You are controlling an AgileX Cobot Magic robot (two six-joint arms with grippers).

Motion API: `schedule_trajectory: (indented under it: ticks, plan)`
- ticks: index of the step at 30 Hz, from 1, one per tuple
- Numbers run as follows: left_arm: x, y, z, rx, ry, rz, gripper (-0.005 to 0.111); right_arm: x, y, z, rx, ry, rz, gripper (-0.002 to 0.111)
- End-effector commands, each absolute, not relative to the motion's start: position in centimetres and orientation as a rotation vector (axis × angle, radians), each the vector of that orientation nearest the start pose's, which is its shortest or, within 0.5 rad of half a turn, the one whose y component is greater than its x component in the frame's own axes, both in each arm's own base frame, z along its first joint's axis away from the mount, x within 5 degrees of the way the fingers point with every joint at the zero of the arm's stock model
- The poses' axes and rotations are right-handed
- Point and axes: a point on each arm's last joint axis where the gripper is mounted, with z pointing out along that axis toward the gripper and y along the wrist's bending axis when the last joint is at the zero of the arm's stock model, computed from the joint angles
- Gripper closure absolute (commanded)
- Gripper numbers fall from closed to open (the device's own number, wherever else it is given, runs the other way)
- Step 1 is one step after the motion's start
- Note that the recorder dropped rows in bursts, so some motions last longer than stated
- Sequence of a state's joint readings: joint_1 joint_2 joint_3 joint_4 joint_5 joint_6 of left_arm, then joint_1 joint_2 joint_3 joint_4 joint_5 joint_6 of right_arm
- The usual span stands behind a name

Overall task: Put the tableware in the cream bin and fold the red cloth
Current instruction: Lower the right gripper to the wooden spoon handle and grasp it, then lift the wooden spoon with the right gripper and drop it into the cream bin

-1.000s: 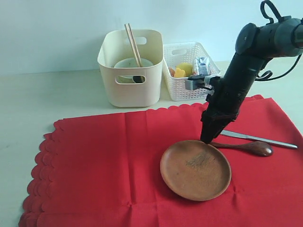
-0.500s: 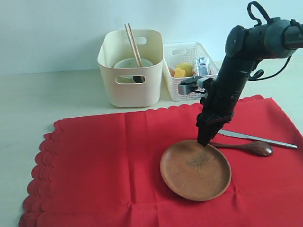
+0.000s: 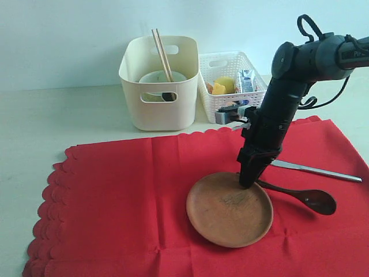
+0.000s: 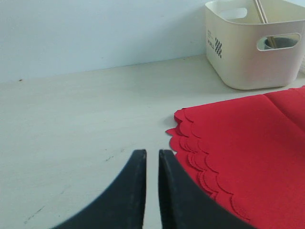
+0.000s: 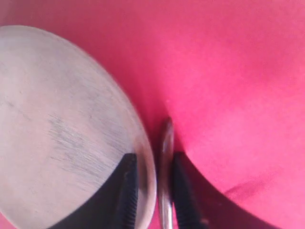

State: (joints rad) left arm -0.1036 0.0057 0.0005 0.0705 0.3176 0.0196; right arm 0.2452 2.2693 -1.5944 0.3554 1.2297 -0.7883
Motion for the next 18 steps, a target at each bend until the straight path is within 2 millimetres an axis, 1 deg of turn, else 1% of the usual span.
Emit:
schedule_trajectory:
  ticks: [1,2,4,5,7,13,14,16,18]
  plan:
    - [5.4,-0.4,18.5,0.166,1.787,0.011,0.095,39.3,12.8,10.8,-1.419,2.905,0.587,0.108]
    - [5.4,-0.4,18.5,0.166,1.787,0.011,0.095,39.3,12.8,11.1,-1.419,2.898,0.583,0.108]
    - [5.4,-0.4,18.5,0.166,1.787,0.011,0.095,39.4,12.8,12.4,-1.418,2.865,0.566,0.108]
    - [5.4,-0.4,18.5,0.166,1.787,0.011,0.095,39.5,12.8,13.4,-1.409,2.83,0.541,0.108]
    - [5.4,-0.4,18.5,0.166,1.787,0.011,0.095,39.6,12.8,14.9,-1.392,2.785,0.51,0.108]
    - [5.4,-0.4,18.5,0.166,1.787,0.011,0.095,39.7,12.9,18.5,-1.327,2.674,0.464,0.108]
    - [5.4,-0.4,18.5,0.166,1.787,0.011,0.095,39.7,13.1,19.3,-1.3,2.641,0.468,0.108]
    - [5.4,-0.4,18.5,0.166,1.787,0.011,0.095,40.0,13.5,21.8,-1.242,2.559,0.493,0.108]
    - [5.4,-0.4,18.5,0.166,1.787,0.011,0.095,40.1,14.0,23.6,-1.223,2.485,0.533,0.108]
